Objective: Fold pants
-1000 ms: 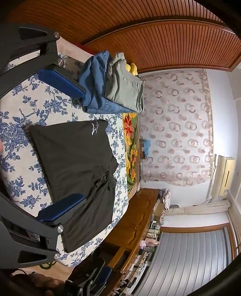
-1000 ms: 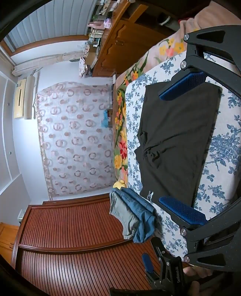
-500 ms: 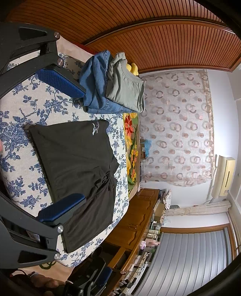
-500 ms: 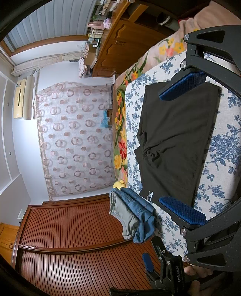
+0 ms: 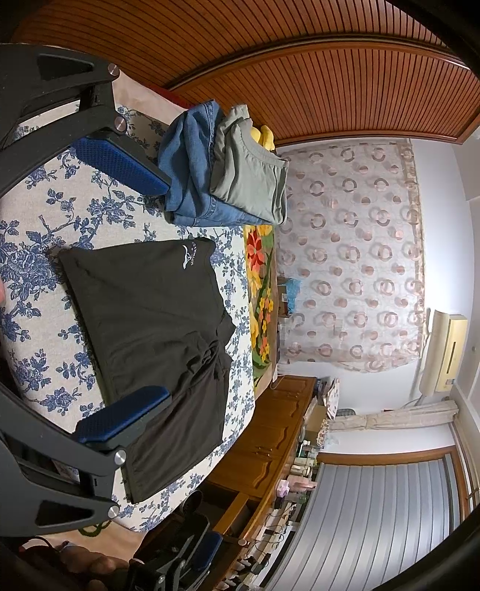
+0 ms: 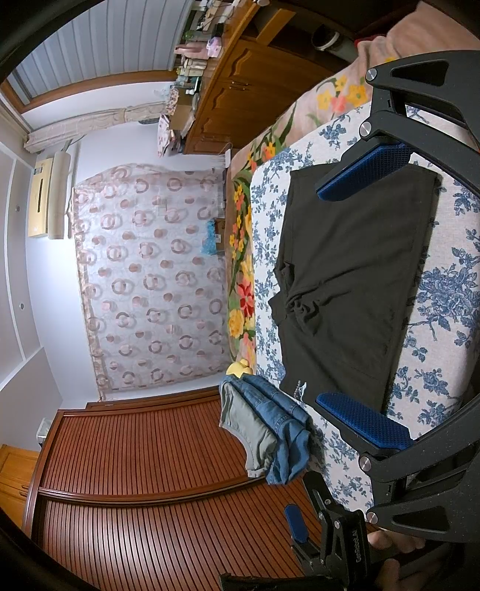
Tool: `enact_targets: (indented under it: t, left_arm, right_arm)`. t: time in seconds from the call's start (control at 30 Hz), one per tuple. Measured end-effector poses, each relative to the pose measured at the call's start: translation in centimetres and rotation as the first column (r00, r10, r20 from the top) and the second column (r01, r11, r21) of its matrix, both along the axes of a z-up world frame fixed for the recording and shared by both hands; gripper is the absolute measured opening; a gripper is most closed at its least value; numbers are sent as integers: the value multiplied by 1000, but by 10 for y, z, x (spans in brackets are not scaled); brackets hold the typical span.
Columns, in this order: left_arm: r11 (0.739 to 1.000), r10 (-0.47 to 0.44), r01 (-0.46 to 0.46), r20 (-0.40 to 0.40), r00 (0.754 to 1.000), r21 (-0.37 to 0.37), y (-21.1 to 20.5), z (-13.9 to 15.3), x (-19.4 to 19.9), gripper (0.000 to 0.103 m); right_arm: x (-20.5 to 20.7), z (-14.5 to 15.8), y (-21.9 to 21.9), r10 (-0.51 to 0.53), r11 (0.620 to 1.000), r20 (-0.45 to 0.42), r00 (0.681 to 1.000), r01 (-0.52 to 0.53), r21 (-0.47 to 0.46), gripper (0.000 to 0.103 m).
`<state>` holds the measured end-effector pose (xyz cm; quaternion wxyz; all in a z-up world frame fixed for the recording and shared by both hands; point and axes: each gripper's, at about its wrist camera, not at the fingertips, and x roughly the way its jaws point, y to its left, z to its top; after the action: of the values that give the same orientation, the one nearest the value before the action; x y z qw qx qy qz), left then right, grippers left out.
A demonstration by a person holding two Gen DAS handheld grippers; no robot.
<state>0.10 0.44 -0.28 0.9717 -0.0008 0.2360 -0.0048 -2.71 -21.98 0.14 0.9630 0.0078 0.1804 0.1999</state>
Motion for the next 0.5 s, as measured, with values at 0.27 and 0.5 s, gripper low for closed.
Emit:
enact_targets:
  t: [0.27,0.5]
  left_arm:
    - [1000,1,-1,0,1000,1,0,0,0,103]
    - [1000,0,0,0,1000,-1,1,0,0,103]
  right_arm:
    - [0,0,0,1,1000,2,1000,-1,0,103]
    - [0,0,0,0,1000,2,1000,0,1,103]
